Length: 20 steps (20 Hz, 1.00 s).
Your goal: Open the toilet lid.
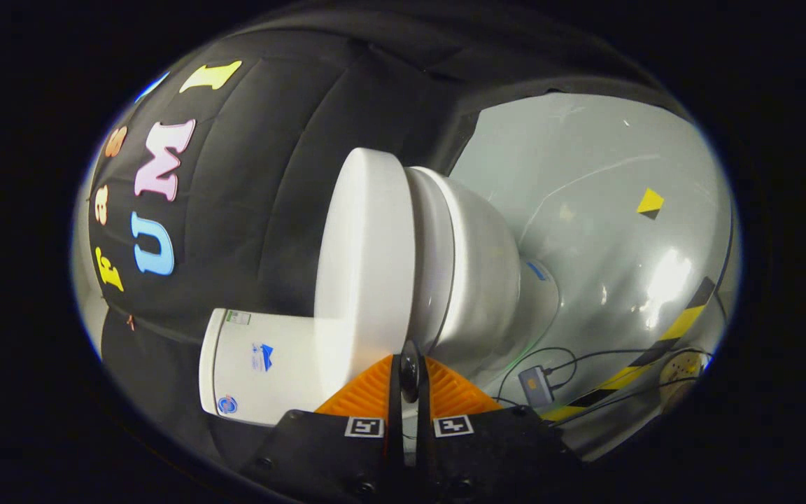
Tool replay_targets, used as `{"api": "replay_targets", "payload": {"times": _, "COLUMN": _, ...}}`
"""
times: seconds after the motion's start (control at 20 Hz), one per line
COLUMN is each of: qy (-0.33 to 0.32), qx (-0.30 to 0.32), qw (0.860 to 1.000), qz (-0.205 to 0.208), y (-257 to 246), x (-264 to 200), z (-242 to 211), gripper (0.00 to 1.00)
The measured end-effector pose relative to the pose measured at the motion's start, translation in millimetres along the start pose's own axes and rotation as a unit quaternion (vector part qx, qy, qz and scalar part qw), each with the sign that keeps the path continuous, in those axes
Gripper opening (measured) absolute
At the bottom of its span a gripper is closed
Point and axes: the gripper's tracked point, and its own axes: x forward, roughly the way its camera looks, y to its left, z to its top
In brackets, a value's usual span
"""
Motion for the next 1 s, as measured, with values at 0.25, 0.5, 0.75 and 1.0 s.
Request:
{"api": "replay_targets", "payload": {"times": 0.25, "qy": -0.006, "qx": -0.074, "qw": 0.997, "qz": -0.017, "y": 30, "x": -12, "z": 1, "gripper": 0.11}}
{"api": "replay_targets", "payload": {"times": 0.5, "qy": -0.027, "qx": -0.149, "qw": 0.987, "qz": -0.05, "y": 66, "x": -28, "z": 1, "gripper": 0.13}}
{"api": "replay_targets", "payload": {"times": 0.75, "qy": -0.051, "qx": -0.214, "qw": 0.974, "qz": -0.052, "y": 116, "x": -43, "z": -3, "gripper": 0.11}}
{"api": "replay_targets", "payload": {"times": 1.0, "qy": -0.073, "qx": -0.272, "qw": 0.958, "qz": -0.058, "y": 160, "x": -51, "z": -13, "gripper": 0.1}}
